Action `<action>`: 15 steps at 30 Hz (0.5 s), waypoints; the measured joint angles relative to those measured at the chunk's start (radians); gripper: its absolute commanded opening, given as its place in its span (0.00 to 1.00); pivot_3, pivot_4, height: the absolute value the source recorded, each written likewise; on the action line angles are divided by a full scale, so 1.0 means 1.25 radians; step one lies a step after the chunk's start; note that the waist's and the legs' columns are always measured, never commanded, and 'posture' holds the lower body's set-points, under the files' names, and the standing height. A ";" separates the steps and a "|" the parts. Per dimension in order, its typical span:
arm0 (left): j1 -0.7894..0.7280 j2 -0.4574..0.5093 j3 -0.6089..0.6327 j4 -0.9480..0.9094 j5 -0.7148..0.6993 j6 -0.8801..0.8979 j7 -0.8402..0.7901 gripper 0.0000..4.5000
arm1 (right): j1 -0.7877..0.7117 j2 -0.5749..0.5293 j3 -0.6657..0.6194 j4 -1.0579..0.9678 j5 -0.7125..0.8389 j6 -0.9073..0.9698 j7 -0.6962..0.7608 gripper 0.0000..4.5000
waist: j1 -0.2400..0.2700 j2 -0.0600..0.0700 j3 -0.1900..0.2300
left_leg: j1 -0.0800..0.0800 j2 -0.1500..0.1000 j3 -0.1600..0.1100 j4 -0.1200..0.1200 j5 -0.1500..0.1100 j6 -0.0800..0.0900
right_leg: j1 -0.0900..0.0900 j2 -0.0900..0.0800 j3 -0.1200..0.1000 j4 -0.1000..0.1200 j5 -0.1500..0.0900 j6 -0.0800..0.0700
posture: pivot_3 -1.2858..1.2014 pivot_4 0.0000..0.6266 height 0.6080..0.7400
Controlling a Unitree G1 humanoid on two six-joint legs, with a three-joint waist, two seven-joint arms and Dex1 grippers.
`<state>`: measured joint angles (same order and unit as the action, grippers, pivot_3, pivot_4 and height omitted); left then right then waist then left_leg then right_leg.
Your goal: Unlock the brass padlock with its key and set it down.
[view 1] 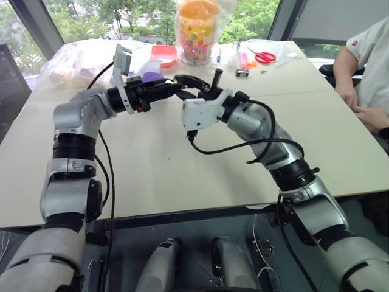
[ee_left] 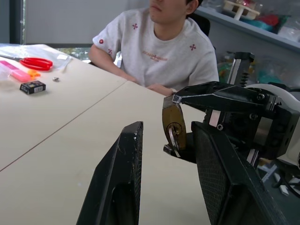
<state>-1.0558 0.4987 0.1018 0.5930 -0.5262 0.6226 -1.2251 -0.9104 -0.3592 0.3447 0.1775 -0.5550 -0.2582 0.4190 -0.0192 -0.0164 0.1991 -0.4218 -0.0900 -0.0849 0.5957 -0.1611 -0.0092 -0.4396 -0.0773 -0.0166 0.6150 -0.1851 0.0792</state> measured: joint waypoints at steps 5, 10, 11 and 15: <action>-0.001 -0.002 0.000 0.001 -0.005 0.005 -0.003 0.01 | 0.001 -0.001 0.000 0.000 -0.006 0.005 0.000 0.15 | 0.000 0.000 0.000 | 0.000 0.000 0.000 0.000 0.000 0.000 | 0.000 0.000 0.000 0.000 0.000 0.000 | 0.52 0.24 1.00; -0.001 -0.004 0.000 0.001 -0.005 0.004 0.001 0.01 | 0.001 -0.001 0.000 0.000 -0.009 0.005 0.000 0.15 | 0.000 0.000 0.000 | 0.000 0.000 0.000 0.000 0.000 0.000 | 0.000 0.000 0.000 0.000 0.000 0.000 | 0.52 0.24 1.00; -0.001 -0.005 0.001 0.000 -0.005 0.004 0.004 0.01 | 0.001 -0.002 0.000 0.000 -0.009 0.005 0.000 0.15 | 0.000 0.000 0.000 | 0.000 0.000 0.000 0.000 0.000 0.000 | 0.000 0.000 0.000 0.000 0.000 0.000 | 0.52 0.24 1.00; 0.000 -0.008 0.001 -0.001 -0.004 0.003 0.011 0.00 | 0.001 -0.001 0.000 0.000 -0.006 0.004 0.004 0.49 | 0.000 0.000 0.000 | 0.000 0.000 0.000 0.000 0.000 0.000 | 0.000 0.000 0.000 0.000 0.000 0.000 | 0.52 0.24 1.00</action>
<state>-1.0564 0.4888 0.1027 0.5922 -0.5312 0.6260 -1.2119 -0.9097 -0.3608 0.3447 0.1773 -0.5620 -0.2529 0.4240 -0.0192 -0.0164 0.1991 -0.4217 -0.0900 -0.0849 0.5957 -0.1611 -0.0093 -0.4395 -0.0773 -0.0166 0.6150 -0.1850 0.0792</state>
